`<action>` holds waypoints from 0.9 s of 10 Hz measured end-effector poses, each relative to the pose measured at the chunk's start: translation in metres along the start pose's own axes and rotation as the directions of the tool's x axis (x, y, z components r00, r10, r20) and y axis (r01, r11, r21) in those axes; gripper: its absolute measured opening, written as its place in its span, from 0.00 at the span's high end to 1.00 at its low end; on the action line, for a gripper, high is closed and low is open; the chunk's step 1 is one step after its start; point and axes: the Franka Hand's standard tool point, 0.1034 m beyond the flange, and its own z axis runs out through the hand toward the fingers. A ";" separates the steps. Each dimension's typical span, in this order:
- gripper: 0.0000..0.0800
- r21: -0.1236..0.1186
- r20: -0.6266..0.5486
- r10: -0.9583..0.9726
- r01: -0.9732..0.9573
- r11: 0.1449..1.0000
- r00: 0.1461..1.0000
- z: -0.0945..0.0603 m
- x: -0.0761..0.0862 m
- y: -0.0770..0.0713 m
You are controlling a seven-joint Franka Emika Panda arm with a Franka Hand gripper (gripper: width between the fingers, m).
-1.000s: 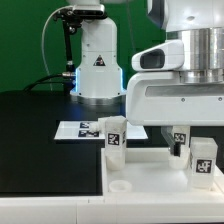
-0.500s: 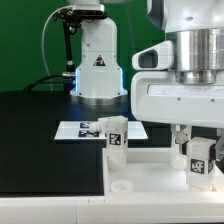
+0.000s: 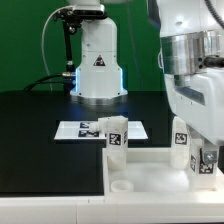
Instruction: Assemble square table
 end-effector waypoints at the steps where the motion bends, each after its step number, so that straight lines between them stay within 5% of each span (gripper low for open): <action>1: 0.64 0.000 -0.001 -0.006 0.006 1.000 1.000 0.000 0.000 0.000; 2: 0.64 -0.001 -0.002 -0.051 0.051 0.999 0.999 0.001 0.000 0.001; 4: 0.30 0.000 -0.027 -0.336 0.336 0.942 0.941 0.004 -0.004 0.004; 5: 0.30 -0.005 -0.034 -0.552 0.552 0.834 0.833 0.002 -0.001 0.000; 6: 0.21 -0.025 -0.029 -0.602 0.602 0.798 0.798 0.002 -0.003 0.002; 8: 0.19 -0.030 -0.029 -0.704 0.704 0.710 0.709 0.003 -0.001 0.002; 9: 0.19 -0.033 -0.037 -0.823 0.823 0.567 0.566 0.002 -0.001 0.000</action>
Offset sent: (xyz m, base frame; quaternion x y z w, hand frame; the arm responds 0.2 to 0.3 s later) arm -0.0010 0.0038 0.0013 -0.0088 0.0177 -0.3159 0.9486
